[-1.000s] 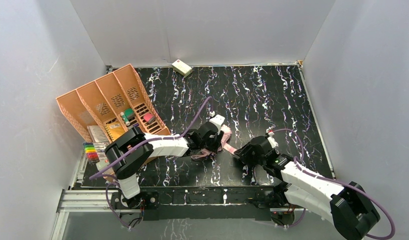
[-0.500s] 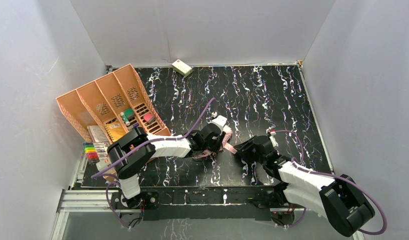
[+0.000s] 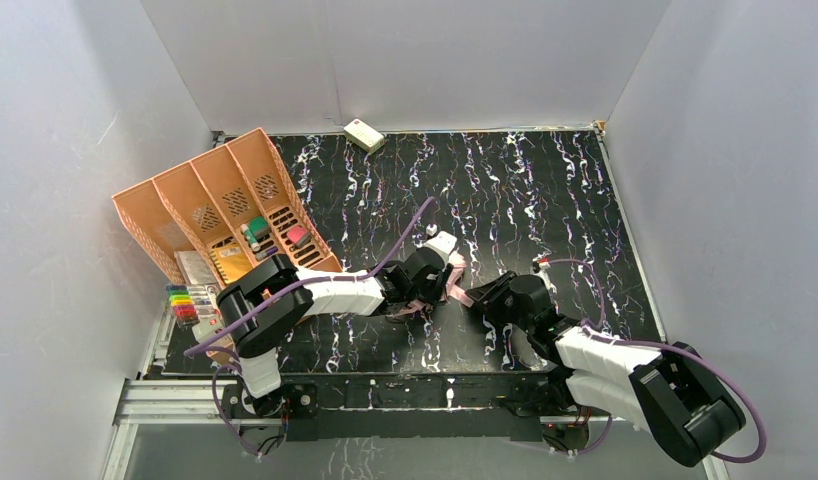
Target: Put away the umbrella
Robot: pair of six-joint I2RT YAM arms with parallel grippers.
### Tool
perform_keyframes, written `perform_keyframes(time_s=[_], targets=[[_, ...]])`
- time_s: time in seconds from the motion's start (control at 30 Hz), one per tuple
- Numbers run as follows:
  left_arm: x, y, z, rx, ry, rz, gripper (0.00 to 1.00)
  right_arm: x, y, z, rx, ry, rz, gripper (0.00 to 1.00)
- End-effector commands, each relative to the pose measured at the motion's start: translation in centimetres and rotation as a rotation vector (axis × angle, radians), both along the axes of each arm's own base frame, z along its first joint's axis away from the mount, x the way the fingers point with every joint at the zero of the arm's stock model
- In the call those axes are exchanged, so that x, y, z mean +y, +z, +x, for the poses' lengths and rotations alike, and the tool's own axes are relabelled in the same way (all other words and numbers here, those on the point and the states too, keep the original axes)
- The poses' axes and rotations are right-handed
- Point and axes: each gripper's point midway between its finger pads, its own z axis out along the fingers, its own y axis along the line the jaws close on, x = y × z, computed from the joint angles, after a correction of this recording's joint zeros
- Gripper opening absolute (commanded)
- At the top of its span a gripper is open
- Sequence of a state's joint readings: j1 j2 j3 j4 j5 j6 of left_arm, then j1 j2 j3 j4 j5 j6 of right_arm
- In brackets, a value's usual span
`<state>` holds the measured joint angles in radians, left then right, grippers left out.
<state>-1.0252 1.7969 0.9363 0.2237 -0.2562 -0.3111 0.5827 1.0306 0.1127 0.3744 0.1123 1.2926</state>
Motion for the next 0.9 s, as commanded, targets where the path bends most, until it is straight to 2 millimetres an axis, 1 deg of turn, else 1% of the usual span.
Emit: perform_keyframes(time_s=[0.0, 0.2, 0.3, 0.33, 0.5, 0.63, 0.73, 0.87], targets=[[6.5, -7.5, -4.3, 0.179, -0.025, 0.312, 0.00, -0.9, -1.6, -0.7, 0.003, 0.031, -0.071, 0.45], [6.5, -7.6, -4.4, 0.176, -0.027, 0.319, 0.00, -0.5, -0.7, -0.1, -0.057, 0.057, -0.066, 0.32], [6.5, -7.7, -4.5, 0.177, -0.032, 0.325, 0.00, -0.2, -0.4, 0.1, -0.083, 0.075, -0.057, 0.21], [6.6, -7.8, -4.6, 0.179, -0.032, 0.328, 0.00, 0.0, -0.2, 0.2, -0.091, 0.084, -0.055, 0.19], [6.5, -8.0, -4.7, 0.180, -0.038, 0.336, 0.00, 0.5, 0.7, 0.8, -0.144, 0.109, -0.051, 0.15], [6.6, -8.1, -4.7, 0.177, -0.037, 0.343, 0.00, 0.6, 1.3, 1.2, -0.175, 0.115, -0.046, 0.08], [6.6, -8.2, -4.7, 0.178, -0.035, 0.344, 0.00, 0.7, 1.8, 1.5, -0.203, 0.123, -0.045, 0.00], [6.8, -8.4, -4.8, 0.183, -0.030, 0.350, 0.00, 1.1, 3.0, 1.6, -0.237, 0.145, -0.033, 0.00]])
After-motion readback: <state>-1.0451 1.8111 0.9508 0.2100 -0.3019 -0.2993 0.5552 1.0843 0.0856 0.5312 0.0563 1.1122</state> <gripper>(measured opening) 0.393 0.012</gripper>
